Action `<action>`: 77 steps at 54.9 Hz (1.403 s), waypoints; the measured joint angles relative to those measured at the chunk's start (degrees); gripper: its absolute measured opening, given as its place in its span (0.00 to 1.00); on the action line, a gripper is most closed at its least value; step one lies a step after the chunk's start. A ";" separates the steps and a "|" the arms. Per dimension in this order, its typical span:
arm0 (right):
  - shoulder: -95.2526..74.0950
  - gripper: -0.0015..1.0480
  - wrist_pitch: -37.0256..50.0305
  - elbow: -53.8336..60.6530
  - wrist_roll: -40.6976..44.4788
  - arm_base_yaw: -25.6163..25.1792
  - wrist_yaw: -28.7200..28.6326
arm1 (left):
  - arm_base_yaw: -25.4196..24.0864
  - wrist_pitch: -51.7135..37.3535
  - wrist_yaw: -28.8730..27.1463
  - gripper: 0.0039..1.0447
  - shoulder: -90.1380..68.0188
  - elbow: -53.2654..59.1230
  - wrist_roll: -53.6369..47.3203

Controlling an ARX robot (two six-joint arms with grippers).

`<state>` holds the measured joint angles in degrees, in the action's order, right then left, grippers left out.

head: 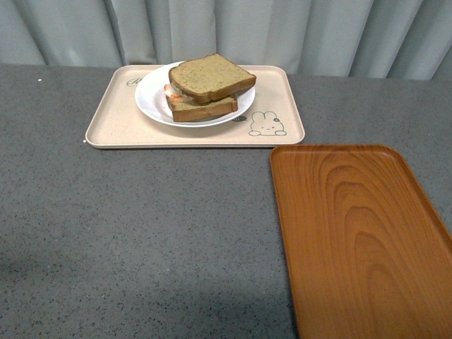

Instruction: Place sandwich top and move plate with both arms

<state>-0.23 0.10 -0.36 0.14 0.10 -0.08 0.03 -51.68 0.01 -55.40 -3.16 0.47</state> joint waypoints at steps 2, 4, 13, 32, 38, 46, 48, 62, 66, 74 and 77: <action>0.00 0.91 0.00 0.00 0.00 0.00 0.02 | 0.00 1.51 0.00 0.04 1.86 0.46 0.00; 0.00 0.91 0.00 0.00 0.00 0.00 0.02 | 0.00 2.62 0.00 0.04 3.15 0.74 0.00; 0.00 0.91 0.00 0.00 0.00 0.00 0.00 | 0.00 7.69 -0.02 0.04 9.33 1.84 0.00; 0.00 0.91 0.00 0.00 0.00 0.00 0.00 | 0.00 20.63 -0.02 0.04 23.89 2.14 -0.02; 0.00 0.91 0.00 0.00 0.00 0.00 0.00 | 0.00 23.85 -0.02 0.04 27.34 2.14 -0.02; 0.00 0.91 0.00 0.00 0.00 0.00 0.00 | 0.00 27.89 -0.02 0.04 31.65 2.14 -0.02; 0.00 0.91 0.00 0.00 0.00 0.00 0.00 | 0.00 29.18 -0.02 0.04 32.98 2.14 -0.02; 0.00 0.91 0.00 0.00 0.00 0.00 0.00 | 0.00 34.58 -0.02 0.04 38.51 2.14 -0.02; 0.00 0.91 0.00 0.00 0.00 0.00 0.00 | 0.00 36.15 -0.02 0.04 40.09 2.14 -0.02; 0.00 0.91 0.00 0.00 0.00 0.00 0.00 | 0.00 38.73 -0.02 0.04 42.66 2.14 -0.02; 0.00 0.91 0.00 0.00 0.00 0.00 0.00 | 0.00 39.47 -0.02 0.04 43.39 2.14 -0.02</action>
<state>-0.23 0.10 -0.36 0.14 0.10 -0.08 0.03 -12.21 -0.01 -12.01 -1.02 0.45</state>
